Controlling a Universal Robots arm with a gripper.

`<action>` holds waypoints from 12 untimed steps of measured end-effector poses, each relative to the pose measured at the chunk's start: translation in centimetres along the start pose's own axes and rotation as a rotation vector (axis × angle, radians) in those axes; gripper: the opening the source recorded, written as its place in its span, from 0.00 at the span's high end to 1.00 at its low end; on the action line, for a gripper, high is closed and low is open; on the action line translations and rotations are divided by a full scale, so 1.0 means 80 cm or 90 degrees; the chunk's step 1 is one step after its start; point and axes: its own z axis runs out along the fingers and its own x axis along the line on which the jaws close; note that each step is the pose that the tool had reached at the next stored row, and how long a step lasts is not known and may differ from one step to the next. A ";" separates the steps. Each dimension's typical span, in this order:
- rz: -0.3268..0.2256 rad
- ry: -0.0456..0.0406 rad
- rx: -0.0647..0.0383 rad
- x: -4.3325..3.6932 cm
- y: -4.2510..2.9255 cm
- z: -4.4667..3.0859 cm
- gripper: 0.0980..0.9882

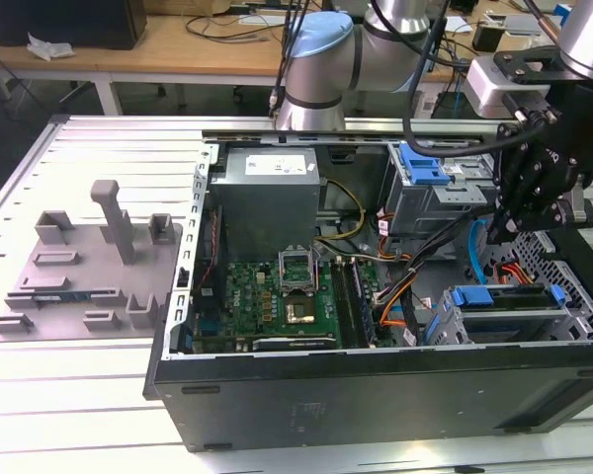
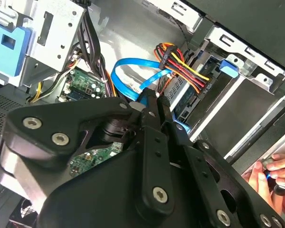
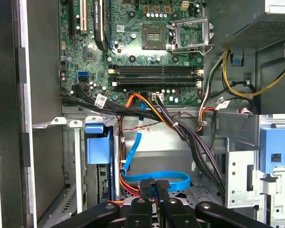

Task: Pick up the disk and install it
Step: 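Insert the second disk wire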

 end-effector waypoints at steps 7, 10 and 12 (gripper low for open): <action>-0.002 0.0558 0.000 0.000 0.0001 -0.0001 0.93; -0.003 0.0802 -0.001 0.000 0.0000 0.0000 0.93; -0.003 0.0847 -0.003 0.000 -0.0016 -0.0001 0.93</action>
